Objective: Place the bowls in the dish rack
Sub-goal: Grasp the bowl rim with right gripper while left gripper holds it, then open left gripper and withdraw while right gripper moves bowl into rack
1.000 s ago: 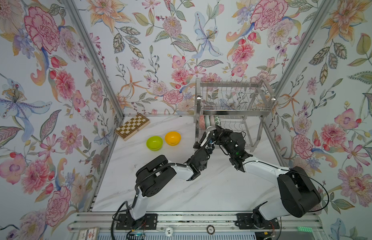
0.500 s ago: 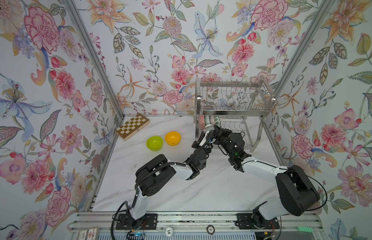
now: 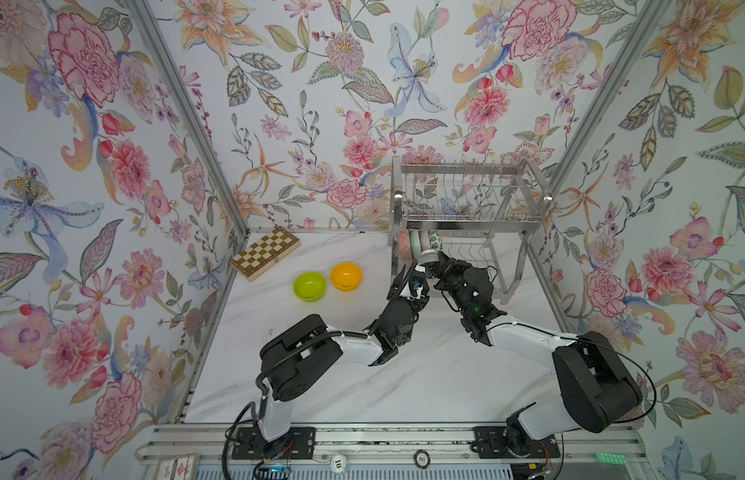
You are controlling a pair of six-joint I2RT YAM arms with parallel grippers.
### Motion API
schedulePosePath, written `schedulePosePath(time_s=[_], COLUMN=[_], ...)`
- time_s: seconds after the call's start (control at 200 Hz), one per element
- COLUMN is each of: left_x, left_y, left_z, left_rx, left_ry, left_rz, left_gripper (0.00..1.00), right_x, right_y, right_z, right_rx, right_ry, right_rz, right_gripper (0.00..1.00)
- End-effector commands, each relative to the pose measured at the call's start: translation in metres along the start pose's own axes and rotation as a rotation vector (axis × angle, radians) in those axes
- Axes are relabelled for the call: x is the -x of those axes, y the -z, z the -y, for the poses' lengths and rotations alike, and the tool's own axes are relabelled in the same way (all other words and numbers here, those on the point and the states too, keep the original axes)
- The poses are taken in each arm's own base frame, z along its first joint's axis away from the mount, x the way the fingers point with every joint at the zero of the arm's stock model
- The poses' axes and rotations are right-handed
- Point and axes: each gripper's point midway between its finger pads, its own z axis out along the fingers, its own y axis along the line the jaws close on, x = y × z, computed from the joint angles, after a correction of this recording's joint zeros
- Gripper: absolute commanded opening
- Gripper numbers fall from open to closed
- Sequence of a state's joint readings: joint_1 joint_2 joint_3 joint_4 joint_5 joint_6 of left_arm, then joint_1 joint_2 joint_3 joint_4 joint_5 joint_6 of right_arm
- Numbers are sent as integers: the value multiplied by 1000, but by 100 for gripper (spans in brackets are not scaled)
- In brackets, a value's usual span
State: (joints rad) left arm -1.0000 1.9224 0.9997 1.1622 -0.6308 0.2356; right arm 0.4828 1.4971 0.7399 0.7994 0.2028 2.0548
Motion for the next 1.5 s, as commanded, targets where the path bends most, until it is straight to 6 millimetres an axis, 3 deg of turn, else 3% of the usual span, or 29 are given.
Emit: schedulePosePath(time_s=[0.0, 0.18, 0.36, 0.916, 1.181, 1.256, 1.496], left_x=[3, -8, -7, 1, 8, 11, 13], left_y=[6, 10, 15, 29, 21, 18, 7], left_z=[-2, 2, 6, 10, 13, 12, 21], left_rx=[-22, -61, -118, -283, -319, -322, -345], left_ry=[52, 67, 61, 63, 112, 119, 91], left_rz=[-24, -85, -134, -321, -373, -382, -464], left_gripper=[63, 83, 99, 99, 99, 99, 99], right_x=[-9, 0, 9, 27, 35, 34, 34], right_y=[9, 9, 10, 4, -2, -5, -23], right_z=[-37, -34, -32, -36, -41, -51, -59], right_rx=[117, 116, 117, 86, 64, 95, 82], right_ry=[-1, 9, 51, 315, 493, 563, 728], right_rz=[-32, -19, -8, -57, -118, -155, -291], right_gripper=[0, 0, 0, 0, 0, 0, 0])
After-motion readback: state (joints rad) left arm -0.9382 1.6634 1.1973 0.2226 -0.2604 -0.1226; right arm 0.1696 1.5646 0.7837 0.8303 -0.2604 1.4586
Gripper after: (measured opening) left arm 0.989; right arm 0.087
